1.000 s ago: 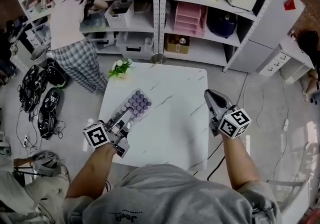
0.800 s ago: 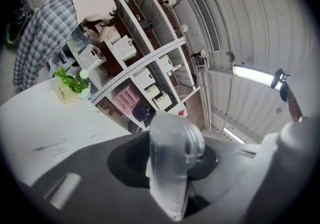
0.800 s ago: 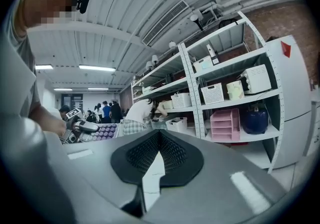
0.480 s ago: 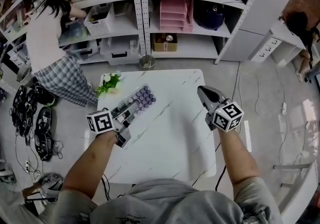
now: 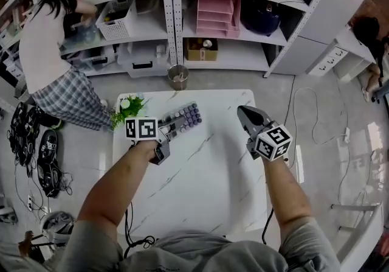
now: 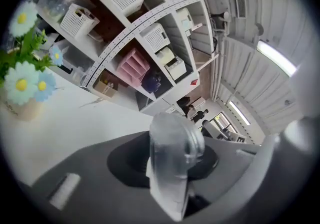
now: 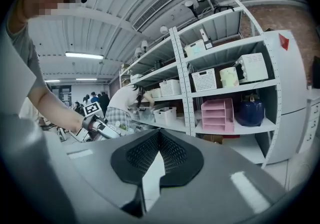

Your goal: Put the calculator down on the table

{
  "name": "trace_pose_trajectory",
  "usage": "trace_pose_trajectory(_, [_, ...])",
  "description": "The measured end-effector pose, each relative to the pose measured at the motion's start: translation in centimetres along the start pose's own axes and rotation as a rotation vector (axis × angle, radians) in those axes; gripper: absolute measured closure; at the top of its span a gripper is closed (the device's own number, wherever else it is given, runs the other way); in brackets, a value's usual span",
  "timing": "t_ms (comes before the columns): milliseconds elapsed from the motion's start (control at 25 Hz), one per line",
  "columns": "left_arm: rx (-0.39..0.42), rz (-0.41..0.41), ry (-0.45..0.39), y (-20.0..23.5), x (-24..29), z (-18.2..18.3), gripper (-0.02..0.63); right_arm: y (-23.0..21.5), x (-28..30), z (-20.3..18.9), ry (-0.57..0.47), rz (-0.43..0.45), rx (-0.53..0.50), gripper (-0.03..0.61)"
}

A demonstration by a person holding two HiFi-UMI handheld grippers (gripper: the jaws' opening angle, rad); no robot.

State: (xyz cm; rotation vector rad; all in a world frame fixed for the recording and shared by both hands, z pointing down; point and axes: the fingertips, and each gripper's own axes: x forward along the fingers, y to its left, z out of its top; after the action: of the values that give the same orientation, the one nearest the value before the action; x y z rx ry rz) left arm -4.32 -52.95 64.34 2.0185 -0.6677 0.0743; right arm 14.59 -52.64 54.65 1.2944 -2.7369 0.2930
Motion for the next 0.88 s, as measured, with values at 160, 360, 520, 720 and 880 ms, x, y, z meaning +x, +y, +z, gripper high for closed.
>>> trace_pose_trajectory(160, [-0.046, 0.018, 0.052, 3.5, 3.3, -0.4, 0.457, -1.3, 2.4, -2.4, 0.025, 0.009, 0.019, 0.575])
trace_pose_trajectory(360, [-0.080, 0.021, 0.130, 6.5, 6.3, -0.9, 0.457, -2.8, 4.5, -5.2, 0.053, 0.020, 0.054, 0.575])
trace_pose_trajectory(520, [-0.109, 0.006, 0.200, 7.9, 7.7, -1.5, 0.457, -3.3, 5.7, -7.4, 0.083, 0.024, 0.085, 0.575])
trace_pose_trajectory(720, [-0.173, -0.001, 0.289, 9.6, 8.9, -2.7, 0.452, -3.9, 6.3, -9.3, 0.105, 0.027, 0.116, 0.575])
trace_pose_trajectory(880, [-0.147, 0.076, 0.306, 11.0, 9.3, -2.3, 0.428, -4.4, 6.4, -10.1, 0.113, 0.026, 0.131, 0.575])
